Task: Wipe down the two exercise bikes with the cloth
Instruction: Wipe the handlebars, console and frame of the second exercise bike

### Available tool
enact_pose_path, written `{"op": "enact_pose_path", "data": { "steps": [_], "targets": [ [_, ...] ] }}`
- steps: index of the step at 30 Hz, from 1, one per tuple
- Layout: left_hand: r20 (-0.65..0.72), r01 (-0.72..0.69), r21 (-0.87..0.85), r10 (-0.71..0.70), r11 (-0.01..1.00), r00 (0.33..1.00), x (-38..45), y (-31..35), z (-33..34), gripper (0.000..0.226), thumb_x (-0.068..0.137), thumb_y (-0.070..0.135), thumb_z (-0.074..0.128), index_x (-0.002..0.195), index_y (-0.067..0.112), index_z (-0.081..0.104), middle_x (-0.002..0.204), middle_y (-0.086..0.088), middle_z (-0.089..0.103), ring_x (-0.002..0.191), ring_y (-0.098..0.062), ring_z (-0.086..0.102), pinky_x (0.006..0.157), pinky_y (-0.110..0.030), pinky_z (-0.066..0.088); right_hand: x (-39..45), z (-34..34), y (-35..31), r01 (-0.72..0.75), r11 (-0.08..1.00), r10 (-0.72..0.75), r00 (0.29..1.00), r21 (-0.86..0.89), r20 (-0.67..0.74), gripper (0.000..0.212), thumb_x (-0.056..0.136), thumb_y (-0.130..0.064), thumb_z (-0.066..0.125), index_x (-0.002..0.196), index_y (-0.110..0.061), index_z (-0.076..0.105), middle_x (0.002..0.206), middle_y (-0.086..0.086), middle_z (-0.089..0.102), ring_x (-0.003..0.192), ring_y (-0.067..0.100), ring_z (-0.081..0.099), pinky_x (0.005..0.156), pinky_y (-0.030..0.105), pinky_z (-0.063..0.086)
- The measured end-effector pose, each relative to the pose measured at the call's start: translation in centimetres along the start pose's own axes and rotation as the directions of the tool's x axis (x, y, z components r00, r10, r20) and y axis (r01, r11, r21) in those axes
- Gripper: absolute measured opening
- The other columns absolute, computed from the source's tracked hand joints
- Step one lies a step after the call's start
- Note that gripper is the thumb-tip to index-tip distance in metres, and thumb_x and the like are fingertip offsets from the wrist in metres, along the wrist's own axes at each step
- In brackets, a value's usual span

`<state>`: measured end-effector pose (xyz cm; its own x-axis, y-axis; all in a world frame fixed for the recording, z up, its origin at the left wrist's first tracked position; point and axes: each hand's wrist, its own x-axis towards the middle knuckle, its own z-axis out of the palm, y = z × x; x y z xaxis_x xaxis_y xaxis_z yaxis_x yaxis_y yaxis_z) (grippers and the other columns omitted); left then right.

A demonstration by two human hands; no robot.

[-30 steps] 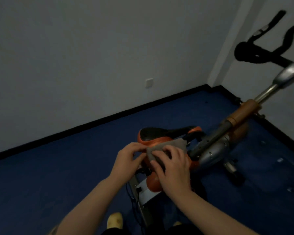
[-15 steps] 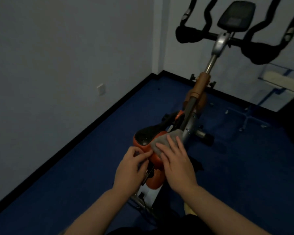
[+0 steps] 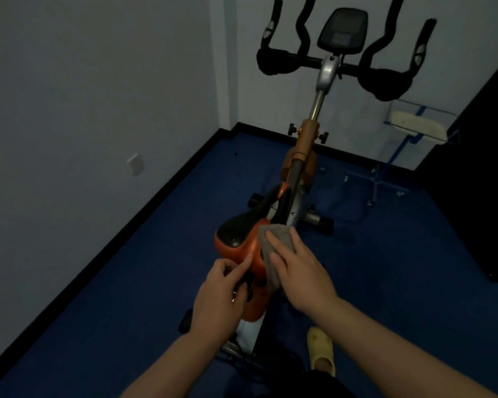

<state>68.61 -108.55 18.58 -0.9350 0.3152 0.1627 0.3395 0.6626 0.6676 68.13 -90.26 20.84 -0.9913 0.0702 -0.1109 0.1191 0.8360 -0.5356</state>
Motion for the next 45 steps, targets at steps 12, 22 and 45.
{"op": "enact_pose_path", "data": {
  "steps": [12, 22, 45],
  "targets": [
    [-0.107, 0.076, -0.196, -0.099, 0.978, 0.989, 1.2, 0.6, -0.9, 0.027, 0.092, 0.009, 0.060, 0.112, 0.024, 0.070, 0.104, 0.014, 0.058, 0.094, 0.001, 0.056, 0.077, -0.017, 0.049, 2.7, -0.8, -2.5, -0.103, 0.994, 0.103, 0.995, 0.035, 0.003, 0.044, 0.104, -0.046, 0.023, 0.147, -0.046, 0.026, 0.162, 0.004, 0.004, 0.141, 0.029, 0.026, 0.107, 0.042, 0.038],
    [-0.100, 0.374, -0.363, -0.435, 0.853, 0.895, 2.4, 0.7, -0.2, 0.018, 0.081, 0.042, 0.072, 0.070, 0.028, 0.069, 0.073, 0.011, 0.069, 0.070, -0.001, 0.064, 0.068, -0.026, 0.052, 2.5, -0.3, -2.2, -0.125, 0.986, 0.119, 0.991, 0.113, 0.060, 0.050, 0.101, -0.054, 0.019, 0.149, -0.049, 0.011, 0.162, 0.000, -0.013, 0.147, 0.027, 0.006, 0.111, 0.048, 0.033],
    [0.004, 0.574, -0.734, -0.843, 0.363, 0.538, 4.8, 7.2, 6.1, 0.060, 0.080, 0.071, 0.044, 0.118, 0.025, 0.051, 0.106, 0.009, 0.063, 0.095, -0.005, 0.062, 0.072, -0.021, 0.046, 5.3, -0.3, 1.7, 0.134, 0.971, -0.163, 0.977, 0.199, 0.136, 0.067, 0.089, -0.066, 0.003, 0.146, -0.042, -0.024, 0.157, 0.002, -0.028, 0.147, 0.022, -0.010, 0.118, 0.039, 0.010]
  ]
}}
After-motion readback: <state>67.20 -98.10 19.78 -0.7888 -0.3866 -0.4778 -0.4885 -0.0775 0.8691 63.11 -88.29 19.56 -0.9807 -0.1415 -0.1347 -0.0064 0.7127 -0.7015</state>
